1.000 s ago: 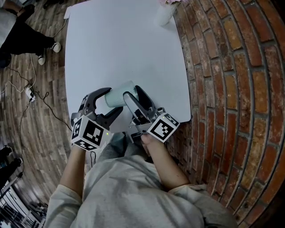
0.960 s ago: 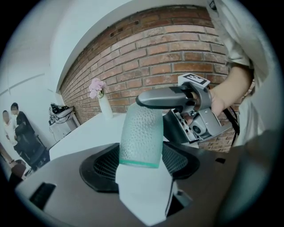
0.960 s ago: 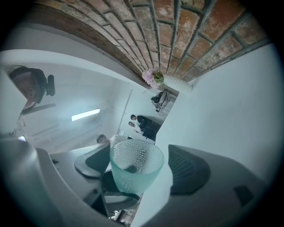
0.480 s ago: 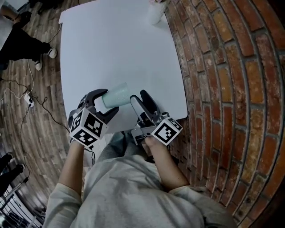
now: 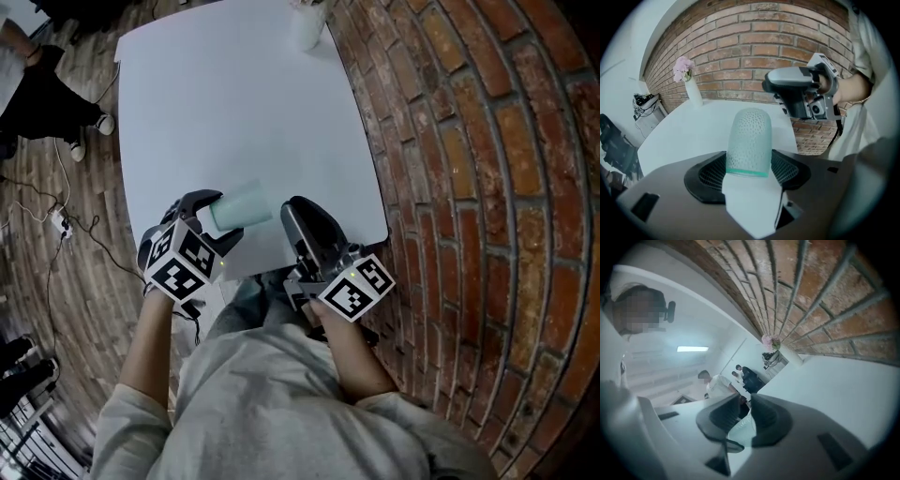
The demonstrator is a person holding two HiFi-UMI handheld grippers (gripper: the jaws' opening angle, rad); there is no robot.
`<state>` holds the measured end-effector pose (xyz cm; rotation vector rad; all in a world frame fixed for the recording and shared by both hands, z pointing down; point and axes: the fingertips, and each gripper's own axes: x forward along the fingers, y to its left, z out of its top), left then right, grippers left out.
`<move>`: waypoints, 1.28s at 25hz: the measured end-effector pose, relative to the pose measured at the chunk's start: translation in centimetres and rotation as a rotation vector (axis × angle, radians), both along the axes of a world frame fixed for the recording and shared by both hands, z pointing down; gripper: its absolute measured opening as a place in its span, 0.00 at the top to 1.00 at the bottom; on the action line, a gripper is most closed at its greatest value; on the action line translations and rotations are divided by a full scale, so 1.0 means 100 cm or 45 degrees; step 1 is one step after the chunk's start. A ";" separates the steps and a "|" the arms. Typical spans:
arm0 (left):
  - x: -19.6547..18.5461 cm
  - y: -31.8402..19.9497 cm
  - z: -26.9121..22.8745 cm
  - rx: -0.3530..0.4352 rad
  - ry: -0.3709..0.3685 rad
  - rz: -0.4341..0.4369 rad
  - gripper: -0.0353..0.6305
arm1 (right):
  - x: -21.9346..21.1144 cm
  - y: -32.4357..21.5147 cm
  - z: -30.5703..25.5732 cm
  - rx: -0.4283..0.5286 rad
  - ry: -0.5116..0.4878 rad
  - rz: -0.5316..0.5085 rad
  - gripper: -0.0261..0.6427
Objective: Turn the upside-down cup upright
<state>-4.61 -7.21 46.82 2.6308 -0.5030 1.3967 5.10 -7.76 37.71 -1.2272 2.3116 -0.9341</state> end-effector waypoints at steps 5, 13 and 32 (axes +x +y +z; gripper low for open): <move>0.000 0.004 0.002 -0.026 -0.068 0.039 0.50 | -0.035 0.010 -0.007 0.061 0.476 -0.219 0.95; 0.007 0.011 -0.005 -0.019 -0.085 0.081 0.50 | -0.054 0.012 0.025 -0.016 0.897 -0.298 0.95; 0.013 0.013 -0.028 -0.003 -0.074 0.108 0.51 | -0.040 0.002 0.054 -0.092 0.845 -0.199 0.95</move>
